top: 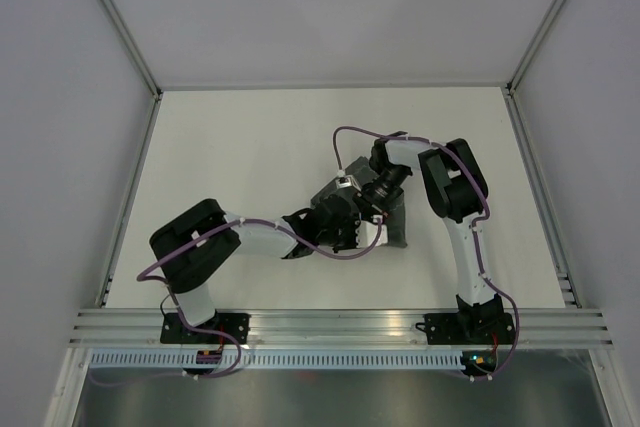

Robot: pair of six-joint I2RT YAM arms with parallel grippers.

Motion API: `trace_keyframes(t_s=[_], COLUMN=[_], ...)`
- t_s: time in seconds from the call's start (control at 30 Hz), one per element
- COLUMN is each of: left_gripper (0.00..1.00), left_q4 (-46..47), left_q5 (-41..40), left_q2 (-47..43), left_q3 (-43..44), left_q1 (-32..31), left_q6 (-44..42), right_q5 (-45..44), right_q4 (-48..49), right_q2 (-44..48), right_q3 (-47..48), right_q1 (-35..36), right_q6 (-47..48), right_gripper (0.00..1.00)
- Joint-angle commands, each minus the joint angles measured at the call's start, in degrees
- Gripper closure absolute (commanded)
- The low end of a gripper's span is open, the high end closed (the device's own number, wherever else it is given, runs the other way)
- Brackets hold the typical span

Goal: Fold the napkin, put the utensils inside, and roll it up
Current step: Roll the napkin at the center of the board.

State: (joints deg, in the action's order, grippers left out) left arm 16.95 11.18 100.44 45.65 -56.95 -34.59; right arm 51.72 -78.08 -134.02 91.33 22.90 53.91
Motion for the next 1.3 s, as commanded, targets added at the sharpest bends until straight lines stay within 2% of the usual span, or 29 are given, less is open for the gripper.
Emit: trace_keyframes(t_s=[0.0,0.1,0.13,0.23,0.37,0.53,0.63,0.73,0.9,1.0,1.1,1.13,1.27], left_gripper=[0.87,0.96,0.97,0.98,0.98,0.98,0.98,0.98,0.98,0.98,0.98,0.98,0.98], left_q4=[-4.38,-5.61,-5.44,-4.38,-5.61,-4.04,-2.63,-2.88,-6.14,-8.24,-10.79,-10.8,-10.8], left_q5=[4.11,6.39,8.14,11.91,16.58,22.64,27.29,30.91,35.57,38.29,40.66,41.2,43.05], left_q2=[2.38,3.44,3.44,3.62,5.2,6.87,8.1,9.85,13.37,15.21,16.89,17.67,19.35], left_q3=[1.9,2.43,2.25,1.64,2.43,1.99,2.16,3.04,6.29,8.05,9.81,9.9,10.42], left_q1=[0.7,1.31,1.57,2.98,5.26,7.46,9.57,11.59,14.14,15.11,16.16,16.52,17.57], left_q6=[5.05,6.72,8.03,11.19,13.93,17.7,20.86,22.98,24.83,25.71,26.15,26.24,27.64], right_q5=[-9.01,-7.7,-6.3,-2.61,3.27,9.18,11.55,11.03,5.06,1.63,-2.84,-6.51,-15.49], right_q4=[7.07,6.89,6.81,5.66,3.99,4.95,10.83,18.98,34.55,40.54,44.31,48.77,59.78], right_q2=[-3.01,-2.22,-1.34,0.85,4.46,10.69,14.81,19.73,31.51,40.12,44.88,48.46,55.52], right_q3=[0.43,0.78,0.78,1.13,1.75,1.48,-0.79,-4.04,-18.8,-26.71,-34.26,-36.55,-48.41], right_q1=[-0.92,-1.54,-1.8,-3.11,-5.49,-10.31,-14.1,-17.61,-19.73,-18.95,-15.44,-14.21,-4.03], right_q6=[4.1,4.01,3.84,4.27,4.37,1.83,-3.61,-4.77,-8.91,-6.11,-2.67,-2.5,-3.55], right_gripper=[0.99,0.91,0.8,0.63,0.54,0.5,0.49,0.49,0.49,0.5,0.51,0.5,0.48])
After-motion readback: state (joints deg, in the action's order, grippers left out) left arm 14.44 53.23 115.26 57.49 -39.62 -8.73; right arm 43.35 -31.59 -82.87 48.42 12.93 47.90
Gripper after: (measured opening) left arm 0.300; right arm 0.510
